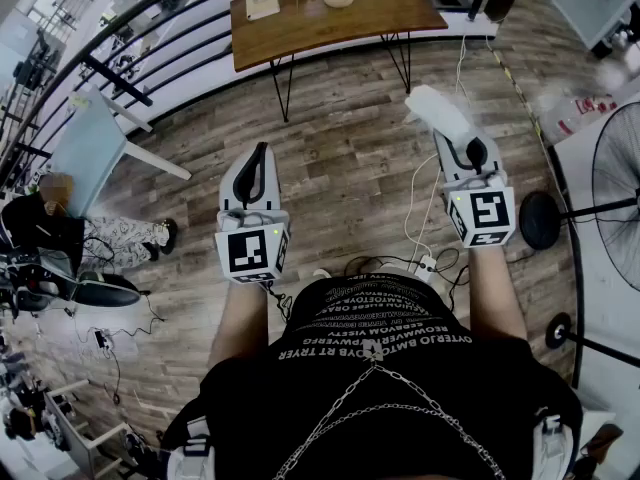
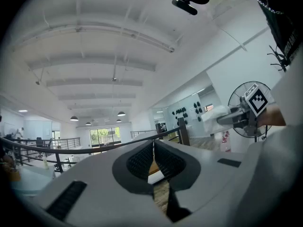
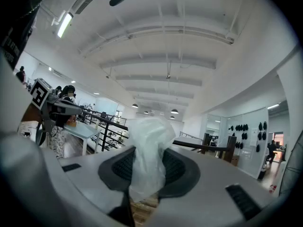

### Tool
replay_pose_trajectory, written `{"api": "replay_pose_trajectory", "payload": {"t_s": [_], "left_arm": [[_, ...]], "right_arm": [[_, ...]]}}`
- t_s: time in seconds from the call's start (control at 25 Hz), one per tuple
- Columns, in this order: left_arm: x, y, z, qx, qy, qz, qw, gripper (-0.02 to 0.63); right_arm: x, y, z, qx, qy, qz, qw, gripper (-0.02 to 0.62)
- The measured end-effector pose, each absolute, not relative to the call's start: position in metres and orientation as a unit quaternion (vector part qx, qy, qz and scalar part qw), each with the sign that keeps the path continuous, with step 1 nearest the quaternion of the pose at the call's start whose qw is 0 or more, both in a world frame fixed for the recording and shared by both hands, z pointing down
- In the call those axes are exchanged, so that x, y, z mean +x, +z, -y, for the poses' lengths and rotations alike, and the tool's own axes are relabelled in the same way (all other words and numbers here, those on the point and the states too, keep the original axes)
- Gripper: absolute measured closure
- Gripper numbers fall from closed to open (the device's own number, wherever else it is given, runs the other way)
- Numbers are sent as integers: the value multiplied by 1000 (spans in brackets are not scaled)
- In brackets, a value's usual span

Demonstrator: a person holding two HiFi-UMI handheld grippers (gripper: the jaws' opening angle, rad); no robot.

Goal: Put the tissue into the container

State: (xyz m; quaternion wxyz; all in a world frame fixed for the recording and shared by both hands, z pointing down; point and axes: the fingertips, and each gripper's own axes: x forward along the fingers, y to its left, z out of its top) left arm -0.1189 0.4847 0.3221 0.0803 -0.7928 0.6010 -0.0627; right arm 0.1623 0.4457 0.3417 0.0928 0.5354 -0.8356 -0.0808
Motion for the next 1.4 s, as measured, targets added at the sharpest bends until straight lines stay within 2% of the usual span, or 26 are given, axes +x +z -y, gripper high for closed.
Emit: {"api": "replay_pose_trajectory", "payload": {"t_s": [0.28,0.64,0.84,1.4], "left_arm": [[-76,329,-484,-781,-70,-618,65,574],[-68,339,-474,-766,-65,-639,38,574],[-55,345,-447,-783,-84,-614,53,574],[-76,338,-323,-795,-65,-599,72,574]], "right_arm": [[205,352,-438,519,-63,848,80,477],[223,364,-418,503,-36,861,62,476],[231,371,-395,511,-32,856,67,476],[202,368,-296,537,-35,838,85,476]]}}
